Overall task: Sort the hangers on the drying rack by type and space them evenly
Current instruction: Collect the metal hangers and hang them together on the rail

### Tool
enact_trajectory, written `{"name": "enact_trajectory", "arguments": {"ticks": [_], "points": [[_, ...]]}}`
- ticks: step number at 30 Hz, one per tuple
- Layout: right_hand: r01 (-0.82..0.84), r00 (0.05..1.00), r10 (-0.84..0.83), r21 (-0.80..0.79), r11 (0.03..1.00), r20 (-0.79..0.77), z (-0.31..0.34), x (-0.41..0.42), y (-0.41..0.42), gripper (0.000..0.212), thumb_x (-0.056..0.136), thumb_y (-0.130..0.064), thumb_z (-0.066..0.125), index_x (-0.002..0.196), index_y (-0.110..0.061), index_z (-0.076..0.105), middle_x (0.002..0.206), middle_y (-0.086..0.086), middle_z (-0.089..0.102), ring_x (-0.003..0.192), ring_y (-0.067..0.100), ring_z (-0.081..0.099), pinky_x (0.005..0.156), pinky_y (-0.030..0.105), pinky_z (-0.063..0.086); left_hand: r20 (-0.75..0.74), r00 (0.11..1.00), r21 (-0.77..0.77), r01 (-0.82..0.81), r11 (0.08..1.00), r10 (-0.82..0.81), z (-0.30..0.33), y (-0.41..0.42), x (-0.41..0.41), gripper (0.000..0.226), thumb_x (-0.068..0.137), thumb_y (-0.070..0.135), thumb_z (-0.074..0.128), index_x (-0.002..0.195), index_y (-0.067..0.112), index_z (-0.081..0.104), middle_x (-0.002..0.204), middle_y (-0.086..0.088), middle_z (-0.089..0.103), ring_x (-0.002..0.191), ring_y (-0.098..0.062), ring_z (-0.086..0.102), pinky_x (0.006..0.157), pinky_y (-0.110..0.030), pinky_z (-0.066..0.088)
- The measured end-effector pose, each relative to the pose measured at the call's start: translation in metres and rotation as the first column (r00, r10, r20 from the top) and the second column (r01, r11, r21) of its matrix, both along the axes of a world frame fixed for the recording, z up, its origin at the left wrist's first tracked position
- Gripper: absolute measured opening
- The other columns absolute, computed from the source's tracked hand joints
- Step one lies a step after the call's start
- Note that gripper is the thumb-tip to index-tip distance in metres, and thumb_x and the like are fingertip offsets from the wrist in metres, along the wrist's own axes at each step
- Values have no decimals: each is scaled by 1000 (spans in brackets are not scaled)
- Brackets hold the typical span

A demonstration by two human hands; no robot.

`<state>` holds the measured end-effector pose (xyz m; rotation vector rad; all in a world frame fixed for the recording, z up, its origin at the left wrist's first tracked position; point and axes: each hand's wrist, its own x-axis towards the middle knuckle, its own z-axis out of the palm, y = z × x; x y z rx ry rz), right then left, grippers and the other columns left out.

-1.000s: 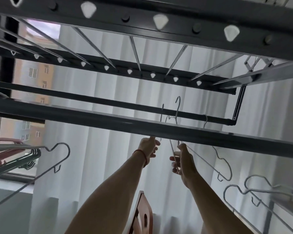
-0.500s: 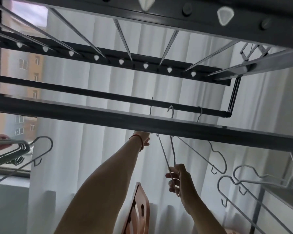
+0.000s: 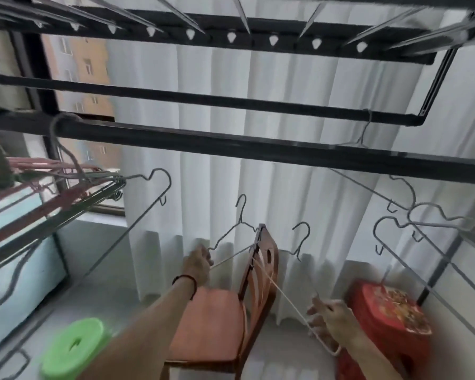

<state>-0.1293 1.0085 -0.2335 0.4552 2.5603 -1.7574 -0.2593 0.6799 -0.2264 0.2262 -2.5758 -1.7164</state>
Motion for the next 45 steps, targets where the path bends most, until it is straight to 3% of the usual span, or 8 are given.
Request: {"name": "enact_trajectory", "arguments": {"ticks": [8,15,20,25,29,33,41,45], "points": [[-228,973,231,334,915,31,-9,131,-10,50,85,-47,70,42,-23,60,39,6,58,35,17,56,42,19,40,-17,1000,-388,-2,922,-5,-35,-82,118,26,91,10,55,69,22,51,72,3,65,67,-22,62,60,-24,47],[-343,939,341,146,928,41,25,215,-62,45,81,-38,77,53,-7,63,47,10,56,40,16,45,43,22,36,32,979,13,200,980,-200,-61,-155,230,31,102,2,40,73,8,49,61,-7,56,50,-18,54,48,-22,46],[-364,931,366,132,922,14,27,233,-81,47,80,-47,79,54,-10,68,54,11,55,50,25,40,54,36,36,98,918,384,322,865,-385,-36,-193,301,23,104,17,45,88,4,55,71,-15,63,60,-27,64,56,-31,51],[-285,947,301,139,948,-112,31,236,-88,37,74,-35,83,49,-13,68,88,6,57,80,13,56,74,27,49,92,925,637,230,735,-370,-20,-212,326,21,101,19,47,90,2,54,65,-4,27,50,-15,27,54,-31,39],[-266,931,303,193,945,-205,35,230,-89,34,70,-38,82,58,-8,73,115,-2,63,112,10,58,83,23,53,114,921,720,182,670,-373,-6,-202,338,33,100,25,45,70,11,51,47,4,19,44,-14,13,58,-36,7],[-264,912,327,258,929,-246,38,230,-75,29,72,-42,81,57,-20,73,125,-13,63,123,8,53,101,43,46,136,896,758,181,627,-423,9,-186,352,42,100,25,41,60,13,43,38,5,17,34,-12,14,48,-27,22],[-457,886,463,171,873,3,36,241,-60,38,89,-56,60,118,-31,61,104,1,74,90,16,73,87,43,58,-31,911,704,311,638,-410,46,-152,355,47,99,13,49,54,15,37,43,2,12,35,-12,7,50,-32,11],[-553,832,534,143,821,151,46,242,-60,44,94,-57,49,119,-24,66,102,6,75,92,20,73,89,41,57,-76,946,656,285,699,-314,68,-146,342,40,93,10,56,55,13,42,42,4,18,32,-8,14,46,-26,14]]}}
